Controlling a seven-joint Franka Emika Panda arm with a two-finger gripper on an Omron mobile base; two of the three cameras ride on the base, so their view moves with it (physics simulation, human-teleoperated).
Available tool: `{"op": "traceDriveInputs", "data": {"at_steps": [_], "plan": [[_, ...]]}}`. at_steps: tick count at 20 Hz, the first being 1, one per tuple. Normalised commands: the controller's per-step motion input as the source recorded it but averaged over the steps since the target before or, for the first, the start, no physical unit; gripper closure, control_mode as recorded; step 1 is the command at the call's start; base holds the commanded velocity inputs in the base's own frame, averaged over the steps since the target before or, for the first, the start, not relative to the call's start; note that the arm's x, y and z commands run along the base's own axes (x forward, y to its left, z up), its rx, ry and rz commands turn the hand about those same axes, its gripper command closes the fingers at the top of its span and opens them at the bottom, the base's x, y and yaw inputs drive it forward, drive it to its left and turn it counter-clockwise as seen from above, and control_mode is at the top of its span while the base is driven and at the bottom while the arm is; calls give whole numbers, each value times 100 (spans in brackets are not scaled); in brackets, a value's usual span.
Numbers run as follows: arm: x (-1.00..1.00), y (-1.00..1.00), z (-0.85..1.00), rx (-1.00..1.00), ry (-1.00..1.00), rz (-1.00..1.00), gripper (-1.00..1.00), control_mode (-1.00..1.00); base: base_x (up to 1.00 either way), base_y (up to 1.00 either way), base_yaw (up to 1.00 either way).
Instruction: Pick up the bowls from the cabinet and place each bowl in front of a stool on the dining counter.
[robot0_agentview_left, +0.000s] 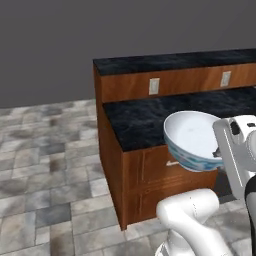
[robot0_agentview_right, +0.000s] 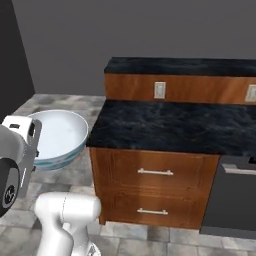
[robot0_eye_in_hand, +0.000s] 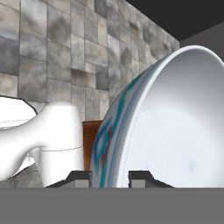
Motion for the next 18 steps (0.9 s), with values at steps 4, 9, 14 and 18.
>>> {"op": "traceDriveInputs", "data": {"at_steps": [4, 9, 14, 18], "plan": [[0, 0, 0, 0, 0, 0, 100, 100, 33, 100, 0], [0, 0, 0, 0, 0, 0, 100, 100, 56, 100, -8], [0, 0, 0, 0, 0, 0, 100, 100, 95, 100, -24], [0, 0, 0, 0, 0, 0, 100, 100, 100, 100, -16]]}}
